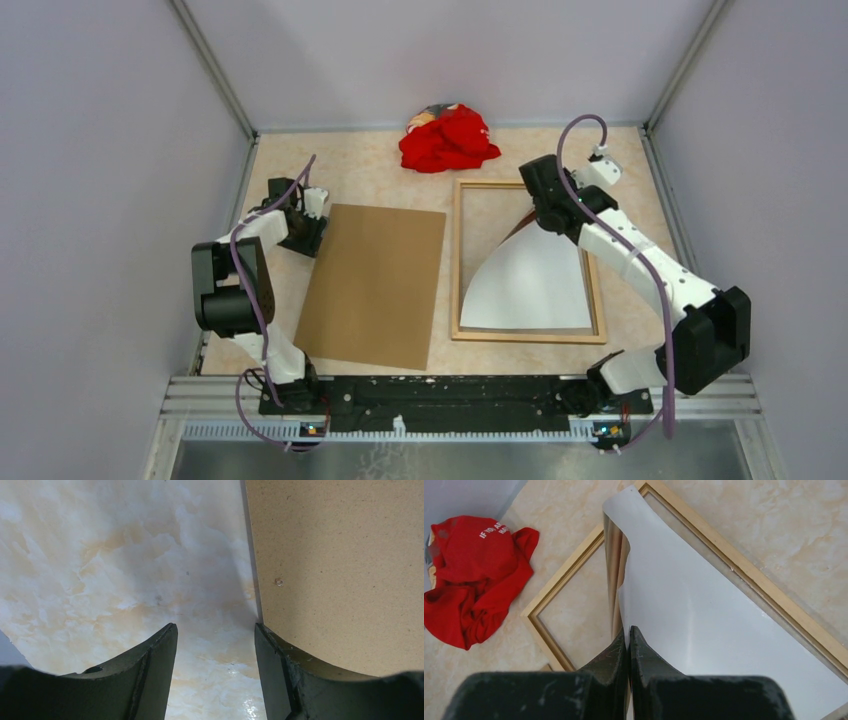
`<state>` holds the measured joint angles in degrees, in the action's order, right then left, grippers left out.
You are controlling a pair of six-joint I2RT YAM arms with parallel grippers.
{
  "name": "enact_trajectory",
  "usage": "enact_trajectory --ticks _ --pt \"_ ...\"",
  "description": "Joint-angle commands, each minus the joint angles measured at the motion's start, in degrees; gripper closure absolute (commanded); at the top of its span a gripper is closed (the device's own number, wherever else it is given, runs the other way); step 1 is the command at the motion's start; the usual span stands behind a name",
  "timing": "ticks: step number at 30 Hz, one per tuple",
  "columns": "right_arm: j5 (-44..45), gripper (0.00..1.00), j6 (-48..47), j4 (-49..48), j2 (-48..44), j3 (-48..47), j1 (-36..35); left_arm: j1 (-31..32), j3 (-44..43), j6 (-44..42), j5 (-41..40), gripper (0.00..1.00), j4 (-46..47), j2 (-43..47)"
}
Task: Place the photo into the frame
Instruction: Turn over the photo from the photo frame.
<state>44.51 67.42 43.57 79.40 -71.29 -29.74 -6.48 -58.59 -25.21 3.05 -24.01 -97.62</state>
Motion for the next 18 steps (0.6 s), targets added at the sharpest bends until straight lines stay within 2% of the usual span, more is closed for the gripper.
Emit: enact_trajectory --ticks 1,8,18 --pt "4.37 1.0 1.13 2.92 -0.28 -1.28 0.07 0.22 0.12 0.34 1.87 0.35 0.27 1.36" --pt "6.47 1.0 1.58 3.77 4.0 -2.86 1.61 0.22 0.23 0.04 1.58 0.35 0.41 1.61" --pt "9.5 1.0 3.16 2.55 11.44 -12.15 1.62 0.17 0.05 0.17 1.64 0.35 -0.07 1.91"
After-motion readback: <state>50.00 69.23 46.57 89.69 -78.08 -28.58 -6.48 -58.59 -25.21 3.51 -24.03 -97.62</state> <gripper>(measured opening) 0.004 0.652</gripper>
